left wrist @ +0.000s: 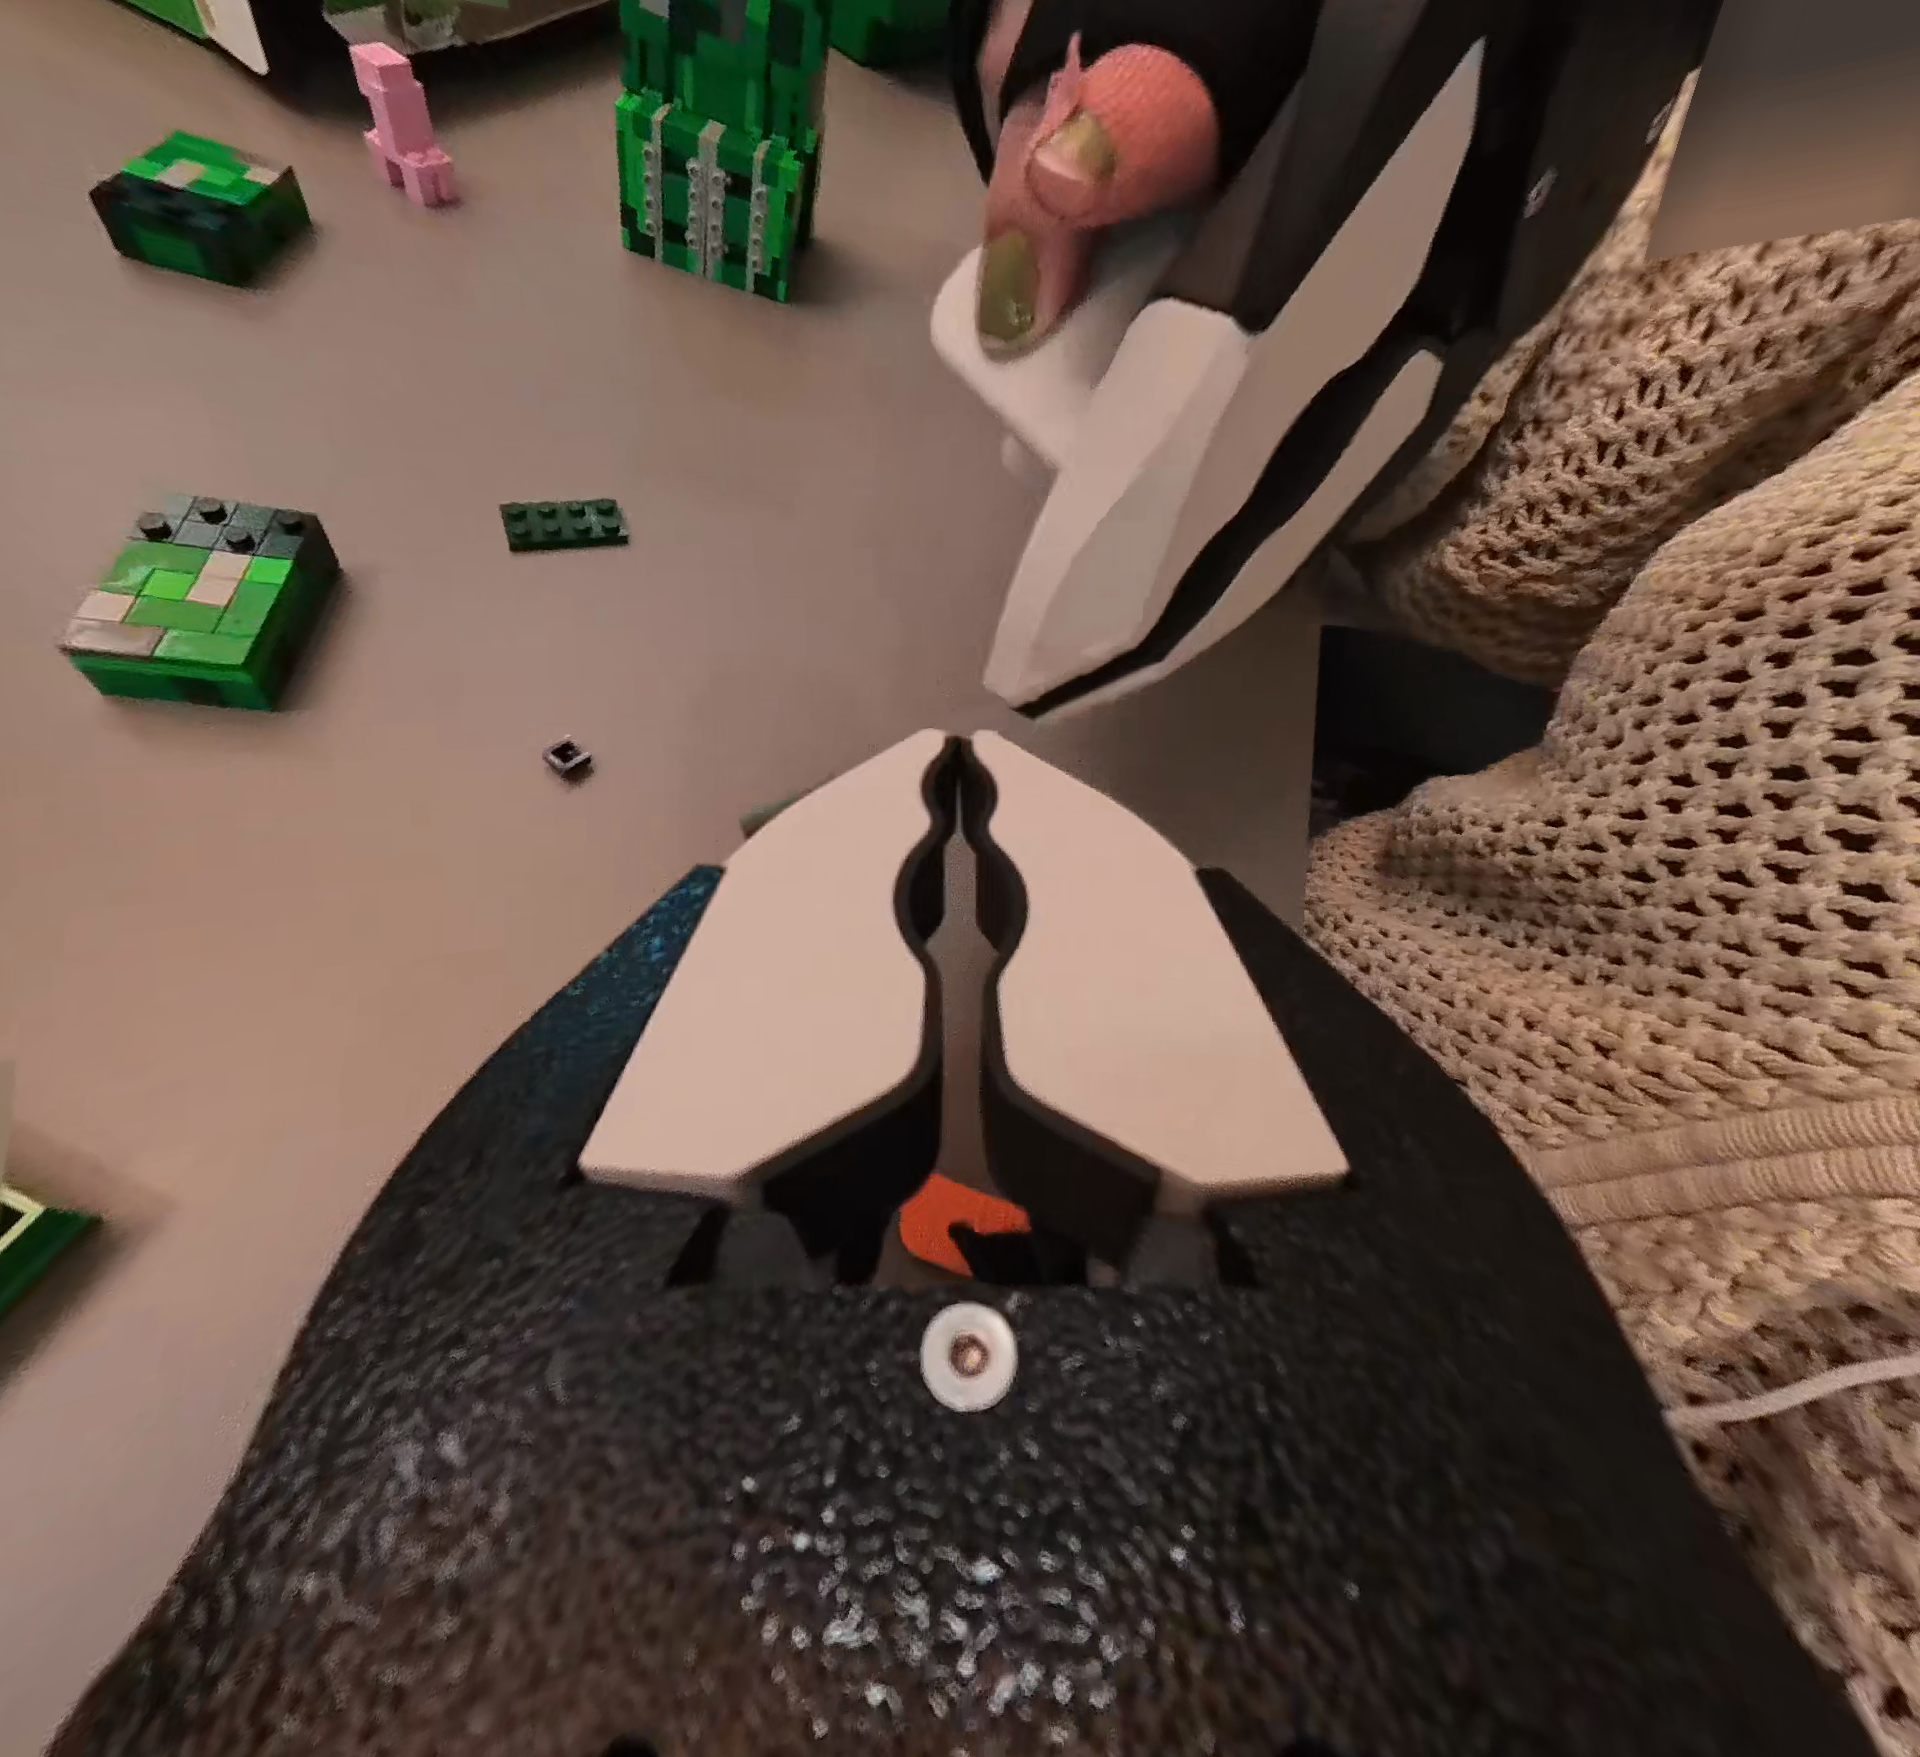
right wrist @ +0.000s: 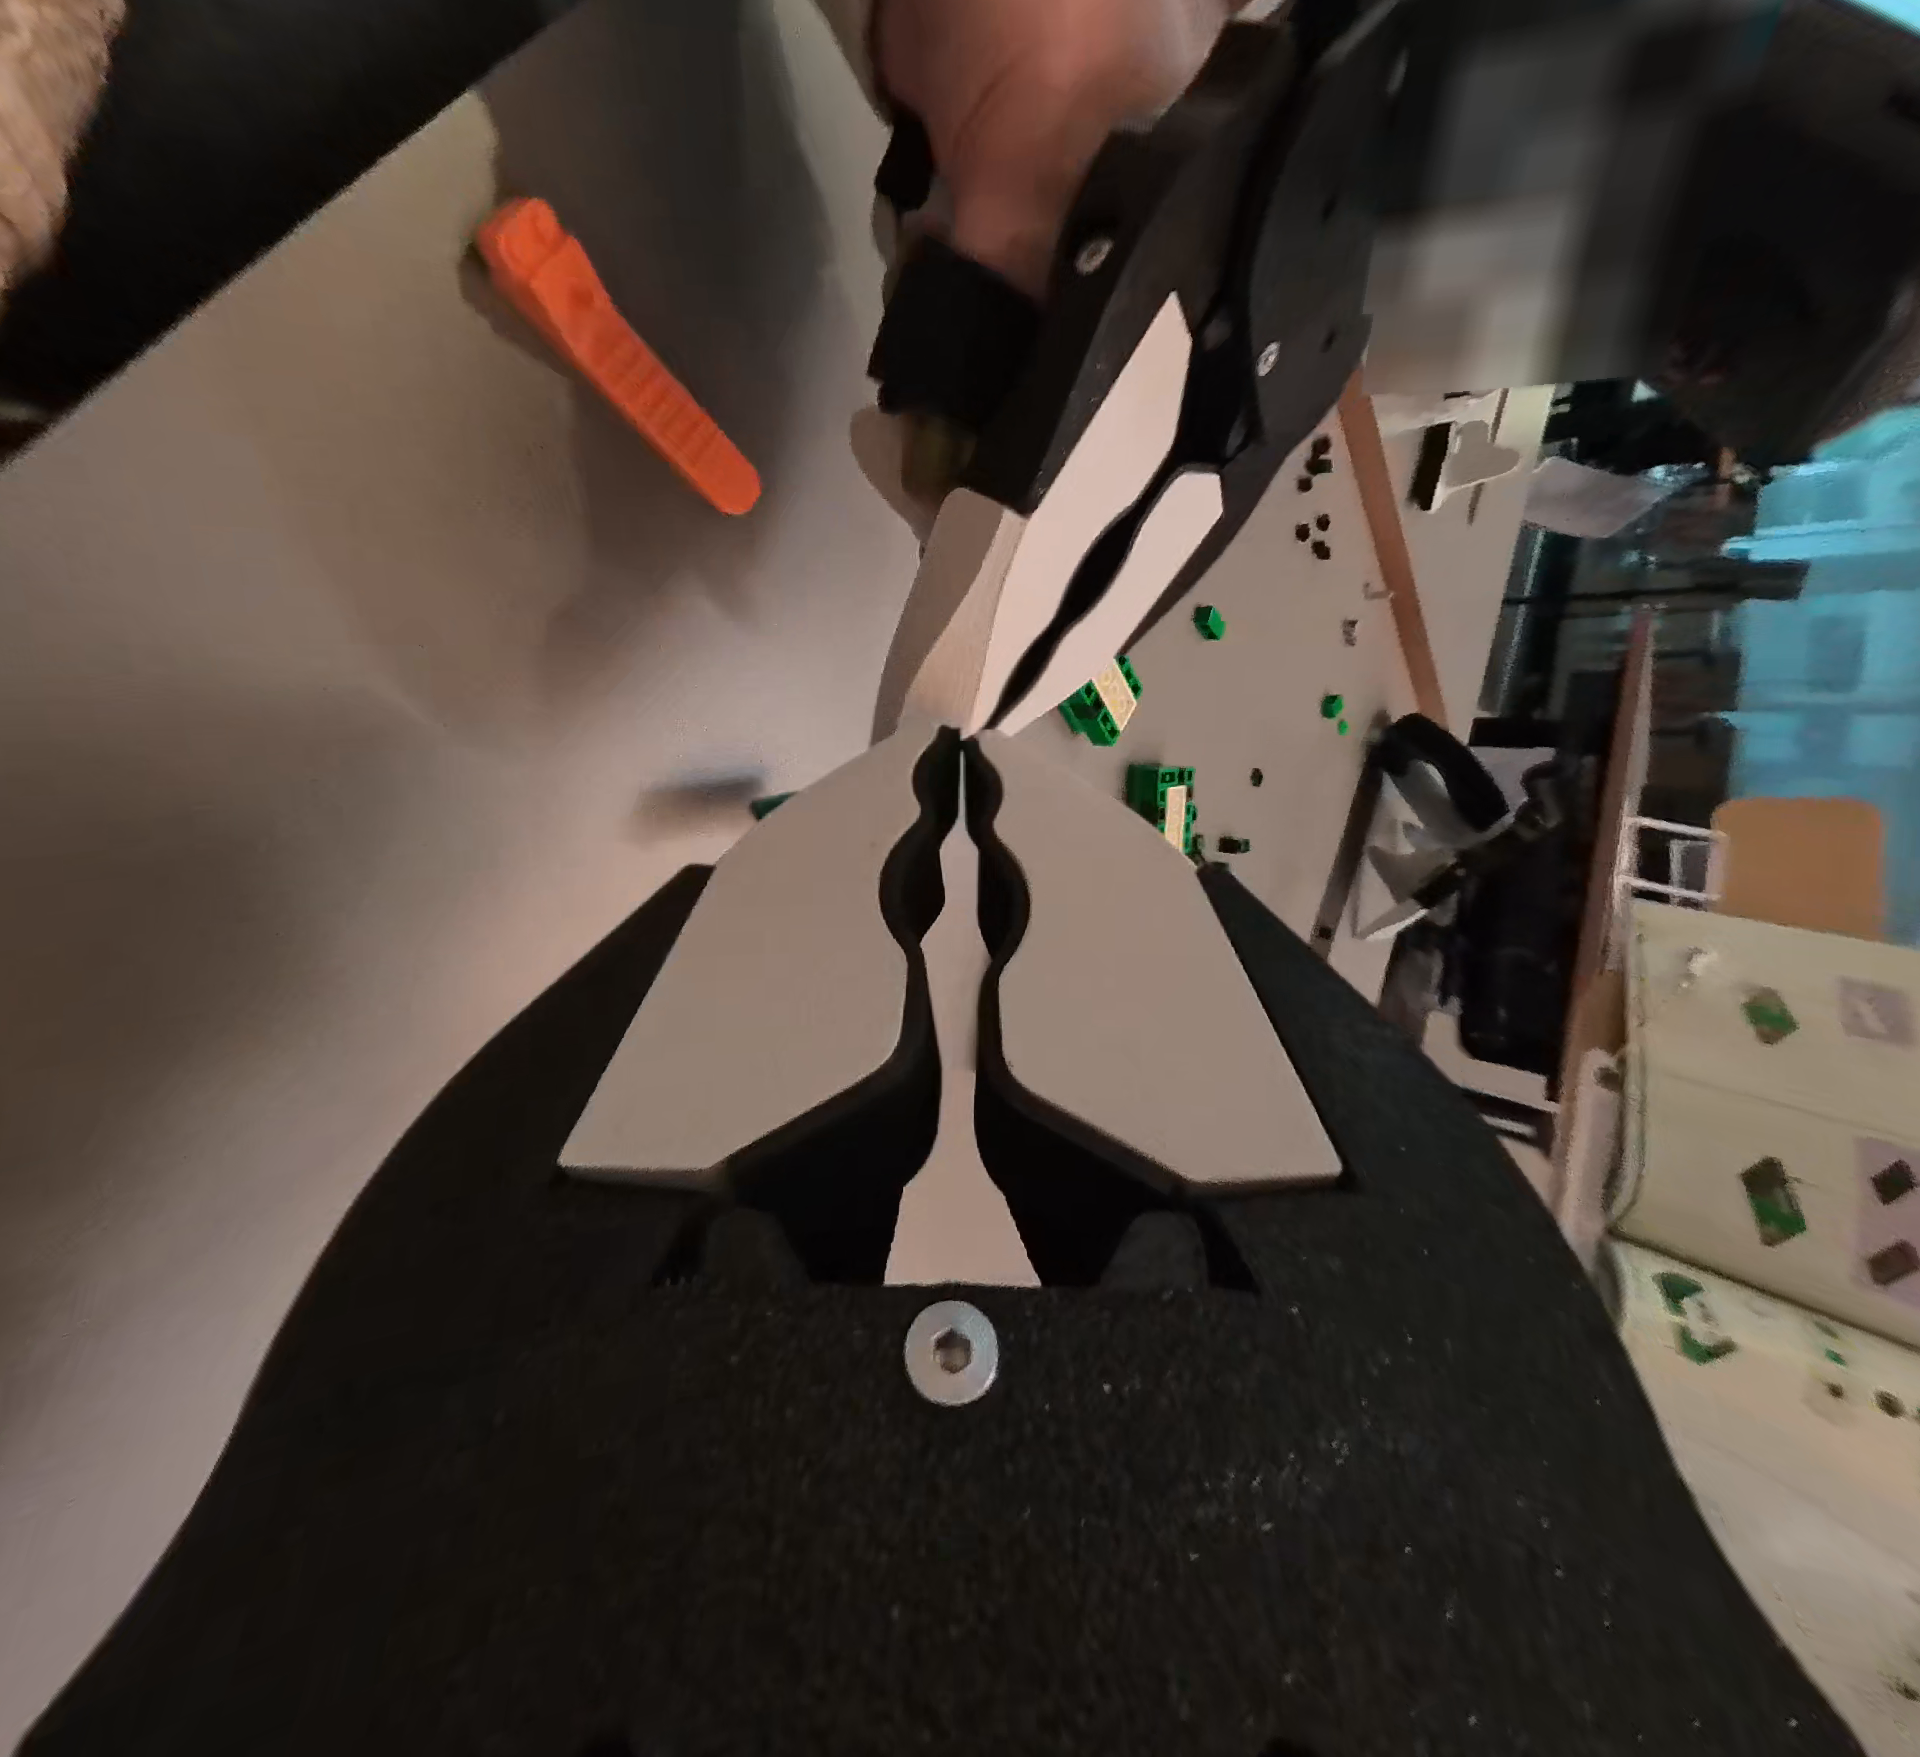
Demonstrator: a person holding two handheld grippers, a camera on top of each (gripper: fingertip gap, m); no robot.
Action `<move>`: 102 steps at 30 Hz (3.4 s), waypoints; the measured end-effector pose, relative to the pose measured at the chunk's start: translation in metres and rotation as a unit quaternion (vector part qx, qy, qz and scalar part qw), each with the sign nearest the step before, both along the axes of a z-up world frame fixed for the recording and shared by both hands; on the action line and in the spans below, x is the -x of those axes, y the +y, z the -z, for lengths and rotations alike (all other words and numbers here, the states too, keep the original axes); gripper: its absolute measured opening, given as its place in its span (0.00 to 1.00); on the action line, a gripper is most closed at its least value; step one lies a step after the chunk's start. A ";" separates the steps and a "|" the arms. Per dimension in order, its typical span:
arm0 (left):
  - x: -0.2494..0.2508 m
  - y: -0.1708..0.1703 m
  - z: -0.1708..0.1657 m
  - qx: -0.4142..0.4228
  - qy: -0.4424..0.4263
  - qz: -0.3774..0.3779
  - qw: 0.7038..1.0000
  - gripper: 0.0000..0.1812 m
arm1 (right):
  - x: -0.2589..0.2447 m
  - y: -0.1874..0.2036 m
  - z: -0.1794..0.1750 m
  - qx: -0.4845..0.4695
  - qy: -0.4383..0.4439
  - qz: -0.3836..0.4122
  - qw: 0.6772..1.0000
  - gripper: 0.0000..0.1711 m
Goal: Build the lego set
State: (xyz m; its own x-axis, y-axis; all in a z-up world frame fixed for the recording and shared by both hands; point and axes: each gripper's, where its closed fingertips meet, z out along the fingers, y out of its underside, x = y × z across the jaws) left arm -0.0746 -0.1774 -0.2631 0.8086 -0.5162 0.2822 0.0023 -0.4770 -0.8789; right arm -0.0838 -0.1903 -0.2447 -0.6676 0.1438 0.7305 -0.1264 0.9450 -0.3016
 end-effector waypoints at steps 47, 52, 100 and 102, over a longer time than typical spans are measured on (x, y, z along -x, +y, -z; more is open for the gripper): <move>0.030 -0.001 0.000 -0.032 -0.073 -0.061 0.995 0.02 | 0.022 0.011 0.020 0.321 -0.099 0.101 0.936 0.14; 0.021 -0.005 0.000 -0.042 0.015 -0.003 0.999 0.02 | 0.011 0.006 0.030 0.377 -0.242 0.105 0.888 0.09; 0.013 0.010 -0.028 -0.146 -0.054 -0.001 0.988 0.08 | 0.019 0.019 -0.036 0.687 -0.190 0.075 0.697 0.03; 0.014 0.012 -0.026 -0.127 -0.067 -0.005 0.990 0.02 | 0.020 0.021 -0.035 0.688 -0.181 0.077 0.698 0.03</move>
